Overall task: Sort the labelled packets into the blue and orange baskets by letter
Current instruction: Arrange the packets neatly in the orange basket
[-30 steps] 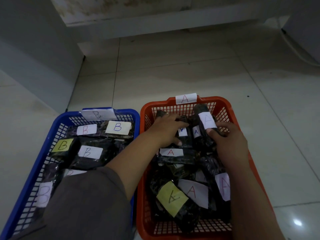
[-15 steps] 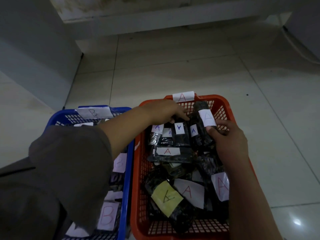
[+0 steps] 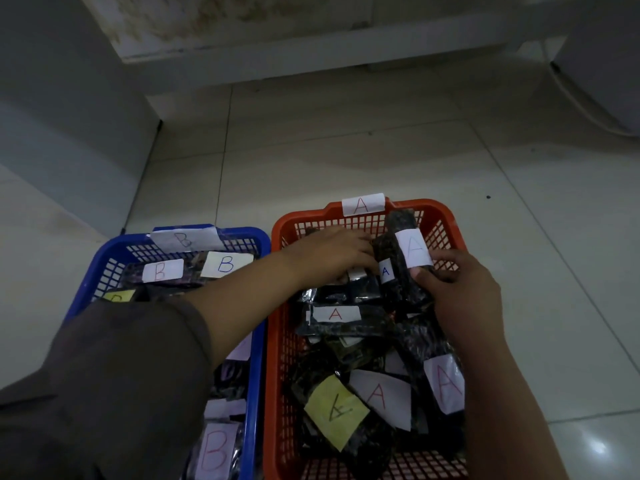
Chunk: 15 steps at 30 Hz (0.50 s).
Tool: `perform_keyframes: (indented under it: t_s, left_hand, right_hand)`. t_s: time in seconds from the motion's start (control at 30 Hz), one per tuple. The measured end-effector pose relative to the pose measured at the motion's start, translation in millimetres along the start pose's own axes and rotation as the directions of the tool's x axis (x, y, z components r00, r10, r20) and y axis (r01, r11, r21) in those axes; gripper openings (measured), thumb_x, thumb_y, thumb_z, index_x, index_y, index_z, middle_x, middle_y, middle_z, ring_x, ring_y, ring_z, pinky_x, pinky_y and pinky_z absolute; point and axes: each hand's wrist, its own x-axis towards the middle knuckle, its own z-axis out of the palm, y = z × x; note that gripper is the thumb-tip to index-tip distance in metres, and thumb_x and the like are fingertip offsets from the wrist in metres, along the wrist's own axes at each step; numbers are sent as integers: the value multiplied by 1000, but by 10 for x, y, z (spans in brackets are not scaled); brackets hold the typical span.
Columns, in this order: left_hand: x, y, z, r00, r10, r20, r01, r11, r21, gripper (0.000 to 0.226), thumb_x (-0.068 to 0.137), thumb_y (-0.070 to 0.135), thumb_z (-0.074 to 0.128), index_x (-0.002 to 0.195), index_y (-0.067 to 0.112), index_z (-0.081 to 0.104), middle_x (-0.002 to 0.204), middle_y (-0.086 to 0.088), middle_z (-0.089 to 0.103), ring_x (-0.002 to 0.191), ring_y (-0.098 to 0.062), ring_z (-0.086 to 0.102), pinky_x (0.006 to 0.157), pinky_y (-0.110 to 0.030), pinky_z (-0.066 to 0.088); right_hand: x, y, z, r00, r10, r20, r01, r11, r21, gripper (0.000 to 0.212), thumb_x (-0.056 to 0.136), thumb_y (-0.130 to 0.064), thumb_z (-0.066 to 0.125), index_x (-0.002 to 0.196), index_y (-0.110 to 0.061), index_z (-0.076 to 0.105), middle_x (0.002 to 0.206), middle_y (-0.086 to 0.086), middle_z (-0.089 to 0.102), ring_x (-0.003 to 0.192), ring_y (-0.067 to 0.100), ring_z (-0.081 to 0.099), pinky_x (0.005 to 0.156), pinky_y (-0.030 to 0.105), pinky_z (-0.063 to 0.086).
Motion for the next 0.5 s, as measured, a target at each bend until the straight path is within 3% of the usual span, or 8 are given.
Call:
perform_keyframes:
  t_s: [0.1,0.17,0.23,0.33,0.4,0.5]
  left_hand:
    - [-28,-44,-56,988,-145,-61,131,974,-186,20,86,18,58,102,29,59,105,12,61,98,-6,50,94,-35,40]
    - [-18,-61,-78,976,-218,-3,209,940,-270,35,86,13,59,113,34,54,116,12,59,101,-7,49,89,-32,43]
    - [29,-44,-81,988,-154,28,157,972,-174,50,84,9,62,125,33,51,123,10,56,108,-11,51,93,-31,41]
    - [79,-43,-200,986,-167,-12,161,964,-213,26,87,14,61,111,26,63,103,12,61,97,-5,52,90,-26,34]
    - [44,-63,-368,939,-330,-99,262,871,-415,23,87,16,62,109,23,62,100,12,59,94,-5,50,85,-24,36]
    - [-125,-117,-558,778,-600,-187,360,669,-650,25,85,23,66,108,23,58,99,10,60,90,-7,57,74,-20,43]
  right_hand:
    - [-1,-39,-54,999,-9,-46,11,1000,28,29,82,-25,70,110,-20,62,102,6,69,80,16,58,61,24,36]
    - [6,-60,-89,997,-4,-83,9,998,69,29,82,-25,70,110,-20,62,102,6,69,82,16,60,65,24,38]
    - [4,-65,-107,995,9,-98,1,995,98,29,81,-27,70,109,-21,62,102,7,70,86,18,63,71,25,41]
    - [-9,-54,-120,995,24,-94,-13,993,120,30,81,-28,70,110,-23,62,103,7,70,89,18,64,74,26,41]
    - [-3,-56,-135,995,23,-99,-9,990,137,30,82,-28,69,110,-23,62,102,6,70,88,17,64,73,25,40]
    - [9,-62,-124,995,21,-96,-6,988,153,30,82,-28,69,111,-23,62,102,6,70,88,17,65,70,24,41]
